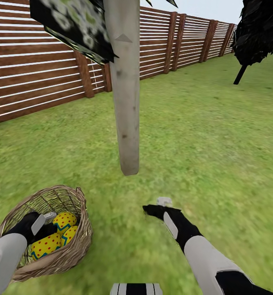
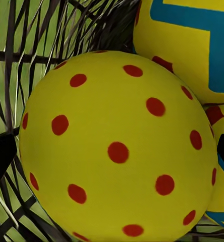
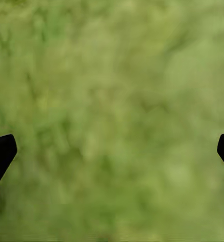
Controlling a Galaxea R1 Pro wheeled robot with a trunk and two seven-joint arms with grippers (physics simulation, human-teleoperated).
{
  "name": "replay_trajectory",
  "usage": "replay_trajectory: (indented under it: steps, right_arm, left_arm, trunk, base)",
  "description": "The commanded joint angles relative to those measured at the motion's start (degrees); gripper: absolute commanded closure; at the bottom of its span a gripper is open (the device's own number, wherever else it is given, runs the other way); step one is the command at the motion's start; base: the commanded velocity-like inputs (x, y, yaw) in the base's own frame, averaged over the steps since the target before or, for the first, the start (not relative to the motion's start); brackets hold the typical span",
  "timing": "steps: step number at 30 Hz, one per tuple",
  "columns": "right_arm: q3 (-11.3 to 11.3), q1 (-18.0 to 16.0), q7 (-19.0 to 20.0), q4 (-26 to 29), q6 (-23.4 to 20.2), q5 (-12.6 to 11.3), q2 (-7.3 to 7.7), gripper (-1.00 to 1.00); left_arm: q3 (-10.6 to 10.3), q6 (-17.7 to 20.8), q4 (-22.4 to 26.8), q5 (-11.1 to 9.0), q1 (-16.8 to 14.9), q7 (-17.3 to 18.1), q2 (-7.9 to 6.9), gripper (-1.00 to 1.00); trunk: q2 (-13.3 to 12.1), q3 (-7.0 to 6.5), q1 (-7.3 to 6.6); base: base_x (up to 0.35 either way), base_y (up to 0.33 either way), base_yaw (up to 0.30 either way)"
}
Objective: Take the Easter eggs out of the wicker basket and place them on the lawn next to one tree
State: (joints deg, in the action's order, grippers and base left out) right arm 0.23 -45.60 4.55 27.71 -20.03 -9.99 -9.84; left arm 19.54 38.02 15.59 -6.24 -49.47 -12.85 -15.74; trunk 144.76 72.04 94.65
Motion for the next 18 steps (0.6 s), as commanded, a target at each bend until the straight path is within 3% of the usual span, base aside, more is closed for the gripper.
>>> replay_trajectory:
  steps: [1, 4, 7, 12, 18]
  right_arm:
    - [0.0, 0.8, 0.8, 2.5, -0.5, -0.4, 0.02, -1.00]
    - [0.0, 6.0, 3.2, 13.7, -3.4, -0.4, 0.06, -1.00]
    - [-0.2, 8.9, 4.0, 21.7, -6.9, -0.4, 0.07, -1.00]
    - [-0.3, 11.5, 4.4, 28.1, -9.8, -0.5, 0.16, -1.00]
    - [-0.3, 11.9, 4.4, 29.0, -10.3, -0.5, 0.17, -1.00]
  left_arm:
    - [0.1, 0.2, 0.1, -0.6, 0.0, -0.4, 0.01, -1.00]
    - [0.1, 0.2, 0.0, -0.6, 0.0, -0.5, 0.01, -1.00]
    - [0.1, 0.2, 0.0, -0.6, 0.0, -0.5, 0.01, -1.00]
    - [0.1, 0.2, 0.0, -0.6, 0.0, -0.6, 0.01, -1.00]
    - [0.1, 0.2, 0.0, -0.6, 0.0, -0.6, -0.01, -1.00]
  trunk:
    - [0.0, 0.05, -0.01]
    - [0.0, 0.05, -0.01]
    - [0.0, 0.05, -0.01]
    - [0.1, 0.93, 0.10]
    - [0.1, 1.16, 0.12]
  base:
    - [0.000, 0.000, 0.000]
    - [0.000, 0.000, 0.000]
    - [0.000, 0.000, 0.000]
    - [0.000, 0.000, 0.000]
    - [0.000, 0.000, 0.000]
